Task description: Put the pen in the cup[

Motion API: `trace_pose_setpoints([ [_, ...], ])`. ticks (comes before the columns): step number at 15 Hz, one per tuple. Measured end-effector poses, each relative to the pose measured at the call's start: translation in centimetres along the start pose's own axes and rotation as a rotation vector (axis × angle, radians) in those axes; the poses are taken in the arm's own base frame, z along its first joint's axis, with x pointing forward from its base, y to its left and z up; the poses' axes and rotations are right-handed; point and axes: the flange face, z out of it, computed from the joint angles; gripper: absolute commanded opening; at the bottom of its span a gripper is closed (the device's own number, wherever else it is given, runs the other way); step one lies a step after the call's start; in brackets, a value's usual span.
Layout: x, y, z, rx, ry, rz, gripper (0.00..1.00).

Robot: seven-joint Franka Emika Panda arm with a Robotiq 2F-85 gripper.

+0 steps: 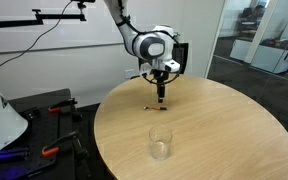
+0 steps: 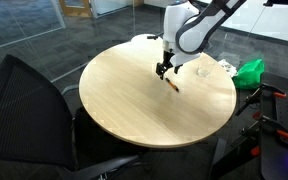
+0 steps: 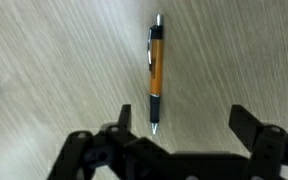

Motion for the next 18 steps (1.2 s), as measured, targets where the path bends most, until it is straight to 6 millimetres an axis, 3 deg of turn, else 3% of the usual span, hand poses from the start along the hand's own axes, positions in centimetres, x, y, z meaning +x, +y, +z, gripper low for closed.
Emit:
trace_pose_setpoints([
  [8,0.4,0.5,3.6,0.045,0.045,0.072,1.0],
  [9,0.4,0.5,4.0,0.046,0.041,0.079,0.75],
  [10,0.4,0.5,4.2,0.046,0.038,0.084,0.74],
  [18,0.8,0.3,4.6,0.059,0.038,0.109,0.12],
])
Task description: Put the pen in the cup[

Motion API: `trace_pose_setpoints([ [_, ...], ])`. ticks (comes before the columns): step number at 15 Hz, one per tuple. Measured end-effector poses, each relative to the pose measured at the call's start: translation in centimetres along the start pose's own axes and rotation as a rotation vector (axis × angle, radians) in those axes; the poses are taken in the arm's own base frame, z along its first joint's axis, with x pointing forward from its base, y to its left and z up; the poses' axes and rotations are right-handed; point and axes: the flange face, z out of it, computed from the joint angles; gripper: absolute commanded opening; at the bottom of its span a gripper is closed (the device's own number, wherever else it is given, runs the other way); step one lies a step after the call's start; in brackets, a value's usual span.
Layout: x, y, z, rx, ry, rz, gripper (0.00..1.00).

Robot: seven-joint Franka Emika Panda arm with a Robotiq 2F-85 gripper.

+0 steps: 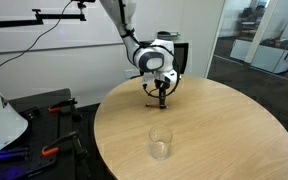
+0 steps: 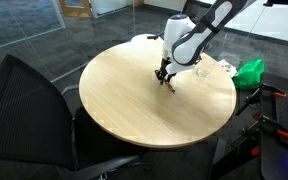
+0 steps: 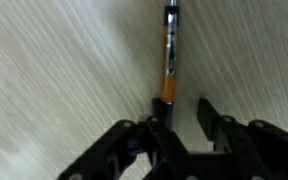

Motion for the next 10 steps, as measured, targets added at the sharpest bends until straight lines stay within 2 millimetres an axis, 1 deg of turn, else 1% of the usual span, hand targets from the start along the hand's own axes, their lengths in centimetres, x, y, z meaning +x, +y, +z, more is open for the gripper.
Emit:
trace_pose_setpoints([
  [1,0.1,-0.1,-0.1,0.002,0.002,0.0,0.05],
  [2,0.1,-0.1,-0.1,0.003,0.003,0.0,0.0],
  [3,0.2,-0.2,-0.1,0.003,0.004,0.0,0.0],
  [5,0.2,-0.2,-0.1,0.004,0.005,-0.001,0.03],
  [7,0.2,-0.3,-0.2,0.003,0.001,-0.013,0.03],
  [10,-0.5,-1.3,-0.5,0.009,-0.067,-0.125,0.03],
])
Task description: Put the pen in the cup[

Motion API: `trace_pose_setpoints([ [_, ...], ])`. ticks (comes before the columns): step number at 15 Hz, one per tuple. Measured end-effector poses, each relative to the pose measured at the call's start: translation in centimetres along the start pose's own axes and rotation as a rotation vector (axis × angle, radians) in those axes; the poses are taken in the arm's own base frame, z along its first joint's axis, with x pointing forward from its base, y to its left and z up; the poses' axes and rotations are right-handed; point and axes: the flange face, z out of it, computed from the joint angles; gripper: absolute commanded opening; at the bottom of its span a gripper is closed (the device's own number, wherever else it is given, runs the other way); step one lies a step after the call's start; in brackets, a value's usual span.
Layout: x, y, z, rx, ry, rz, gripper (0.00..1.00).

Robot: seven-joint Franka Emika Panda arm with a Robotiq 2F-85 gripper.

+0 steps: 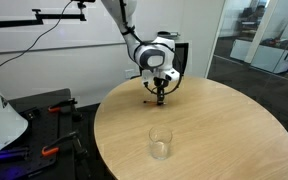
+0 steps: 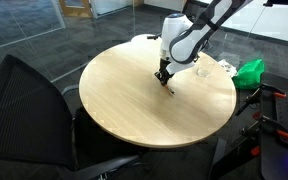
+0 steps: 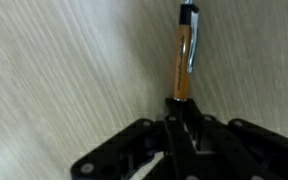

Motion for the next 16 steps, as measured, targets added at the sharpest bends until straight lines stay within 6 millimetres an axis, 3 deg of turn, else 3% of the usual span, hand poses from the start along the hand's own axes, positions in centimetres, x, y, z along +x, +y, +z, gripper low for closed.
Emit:
trace_pose_setpoints([
  [3,-0.5,-1.1,-2.3,0.011,-0.103,-0.134,0.03],
  [7,-0.3,-0.8,-8.0,-0.045,-0.207,-0.162,0.03],
  [11,1.1,-0.1,-12.9,-0.123,-0.14,-0.015,0.03],
  [13,1.6,0.0,-14.4,-0.152,-0.091,0.081,0.03],
  [14,1.8,0.0,-14.8,-0.167,-0.069,0.129,0.13],
  [16,2.0,0.1,-15.4,-0.193,-0.032,0.209,0.13],
])
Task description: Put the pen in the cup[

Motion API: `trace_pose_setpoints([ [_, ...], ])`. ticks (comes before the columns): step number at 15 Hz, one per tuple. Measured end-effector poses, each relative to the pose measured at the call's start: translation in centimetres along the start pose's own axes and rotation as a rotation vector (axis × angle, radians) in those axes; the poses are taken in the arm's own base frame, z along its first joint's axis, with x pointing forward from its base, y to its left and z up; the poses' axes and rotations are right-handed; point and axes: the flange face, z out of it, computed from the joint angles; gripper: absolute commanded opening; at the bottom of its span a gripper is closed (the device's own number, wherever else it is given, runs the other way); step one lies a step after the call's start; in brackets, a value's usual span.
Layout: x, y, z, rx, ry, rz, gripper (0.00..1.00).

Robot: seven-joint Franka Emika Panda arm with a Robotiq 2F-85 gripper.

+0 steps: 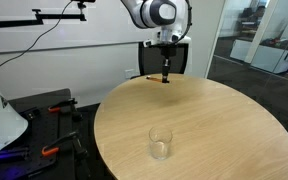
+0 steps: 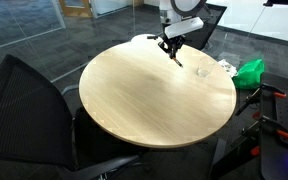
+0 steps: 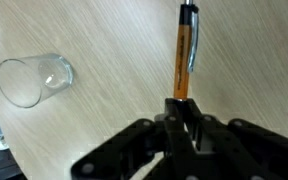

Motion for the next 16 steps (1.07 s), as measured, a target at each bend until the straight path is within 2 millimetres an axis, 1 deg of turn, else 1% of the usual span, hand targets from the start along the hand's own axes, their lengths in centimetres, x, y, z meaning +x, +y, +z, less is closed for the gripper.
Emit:
trace_pose_setpoints([
  [3,0.0,0.0,-0.1,-0.004,0.005,0.024,0.13],
  [4,0.0,0.0,-0.1,-0.004,0.006,0.028,0.03],
  [6,0.1,0.1,0.0,-0.005,0.005,0.033,0.03],
  [9,0.5,0.4,0.3,-0.027,0.034,0.184,0.03],
  [16,1.4,1.3,-0.1,-0.077,0.164,0.553,0.03],
])
